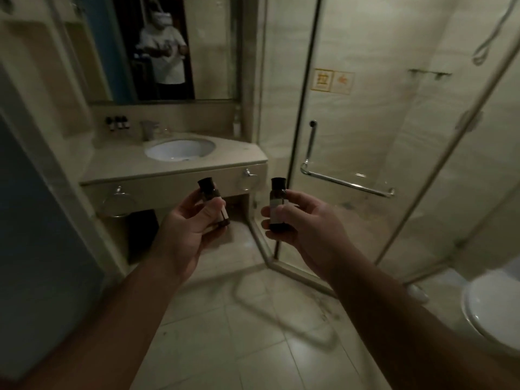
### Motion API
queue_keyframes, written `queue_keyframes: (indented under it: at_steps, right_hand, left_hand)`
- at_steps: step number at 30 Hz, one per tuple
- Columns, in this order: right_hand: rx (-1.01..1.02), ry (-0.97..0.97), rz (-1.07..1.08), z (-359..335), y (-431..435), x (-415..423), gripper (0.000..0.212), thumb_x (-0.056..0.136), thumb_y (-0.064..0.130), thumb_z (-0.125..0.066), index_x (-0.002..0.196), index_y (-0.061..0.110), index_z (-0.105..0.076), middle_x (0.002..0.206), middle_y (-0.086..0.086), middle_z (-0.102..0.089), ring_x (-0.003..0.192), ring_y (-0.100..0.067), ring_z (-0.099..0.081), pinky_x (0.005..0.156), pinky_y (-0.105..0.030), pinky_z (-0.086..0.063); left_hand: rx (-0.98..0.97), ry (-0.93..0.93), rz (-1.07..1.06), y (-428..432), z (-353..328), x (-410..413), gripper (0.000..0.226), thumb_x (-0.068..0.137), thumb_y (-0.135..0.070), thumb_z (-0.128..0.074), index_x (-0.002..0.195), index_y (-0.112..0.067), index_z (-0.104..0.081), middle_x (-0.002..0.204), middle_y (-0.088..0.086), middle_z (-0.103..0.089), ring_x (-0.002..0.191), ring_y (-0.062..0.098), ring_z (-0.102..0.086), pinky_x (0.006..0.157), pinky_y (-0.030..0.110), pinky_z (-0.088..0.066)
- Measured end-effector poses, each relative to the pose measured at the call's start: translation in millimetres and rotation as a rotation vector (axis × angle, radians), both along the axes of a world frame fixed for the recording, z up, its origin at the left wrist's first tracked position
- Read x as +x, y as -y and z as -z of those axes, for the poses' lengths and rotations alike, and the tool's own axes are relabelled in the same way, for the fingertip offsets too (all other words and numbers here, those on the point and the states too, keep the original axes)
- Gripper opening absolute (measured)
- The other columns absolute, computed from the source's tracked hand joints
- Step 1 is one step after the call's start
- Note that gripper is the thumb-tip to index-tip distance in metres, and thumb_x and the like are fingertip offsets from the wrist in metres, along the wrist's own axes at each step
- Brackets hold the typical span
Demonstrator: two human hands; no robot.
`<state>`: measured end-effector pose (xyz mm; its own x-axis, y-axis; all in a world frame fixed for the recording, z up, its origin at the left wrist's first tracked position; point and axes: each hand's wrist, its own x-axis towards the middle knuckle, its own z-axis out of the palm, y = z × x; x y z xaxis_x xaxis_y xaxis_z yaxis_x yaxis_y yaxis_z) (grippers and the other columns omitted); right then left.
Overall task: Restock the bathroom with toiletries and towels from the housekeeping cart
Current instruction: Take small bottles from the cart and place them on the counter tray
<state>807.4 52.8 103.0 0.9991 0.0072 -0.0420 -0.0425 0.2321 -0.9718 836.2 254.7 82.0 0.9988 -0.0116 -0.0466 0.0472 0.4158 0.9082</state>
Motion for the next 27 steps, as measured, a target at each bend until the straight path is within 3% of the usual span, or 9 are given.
queue_keyframes:
  at_steps: [3, 7, 14, 20, 27]
  right_hand:
    - [0.037, -0.021, -0.026, -0.6, -24.3, 35.6, 0.025, 0.091, -0.003, -0.06, 0.115, 0.003, -0.063, 0.091, -0.015, -0.071, 0.079, -0.026, -0.068, 0.069, -0.032, -0.057]
    - [0.046, 0.01, -0.058, -2.8, -54.3, 82.4, 0.015, 0.094, 0.004, -0.061, 0.108, 0.003, -0.065, 0.086, -0.013, -0.07, 0.078, -0.023, -0.068, 0.074, -0.035, -0.058]
    - [-0.053, 0.011, -0.118, 11.8, -87.4, 145.6, 0.036, 0.094, 0.018, -0.063, 0.129, 0.015, -0.056, 0.103, -0.004, -0.076, 0.095, -0.024, -0.073, 0.085, -0.039, -0.058]
    - [0.038, -0.008, -0.209, 19.6, -96.5, 211.6, 0.047, 0.077, 0.027, -0.071, 0.121, 0.013, -0.06, 0.099, -0.009, -0.075, 0.089, -0.025, -0.072, 0.08, -0.038, -0.058]
    - [0.067, -0.025, -0.322, 17.7, -97.4, 311.8, 0.041, 0.082, 0.025, -0.069, 0.12, 0.01, -0.062, 0.104, -0.013, -0.074, 0.092, -0.028, -0.073, 0.076, -0.035, -0.058]
  left_hand:
    - [0.025, 0.011, -0.043, -23.9, -0.2, 25.4, 0.041, 0.07, -0.029, -0.071, 0.111, -0.026, -0.068, 0.105, 0.002, -0.068, 0.094, 0.015, -0.066, 0.064, 0.023, -0.057]
    - [0.03, 0.02, -0.08, -58.1, -4.5, 60.5, 0.039, 0.07, -0.028, -0.071, 0.109, -0.026, -0.069, 0.105, 0.004, -0.067, 0.095, 0.015, -0.065, 0.065, 0.024, -0.058]
    - [0.018, -0.008, -0.131, -90.6, 2.6, 106.5, 0.04, 0.07, -0.028, -0.071, 0.11, -0.026, -0.069, 0.11, 0.007, -0.067, 0.099, 0.018, -0.064, 0.067, 0.025, -0.059]
    - [0.023, -0.053, -0.224, -101.5, 8.7, 152.7, 0.046, 0.071, -0.028, -0.071, 0.116, -0.022, -0.066, 0.113, 0.007, -0.068, 0.103, 0.021, -0.063, 0.069, 0.027, -0.061]
    - [0.036, -0.061, -0.332, -94.6, 4.5, 225.3, 0.039, 0.075, -0.029, -0.068, 0.114, -0.02, -0.068, 0.114, 0.01, -0.068, 0.106, 0.024, -0.061, 0.069, 0.027, -0.06]
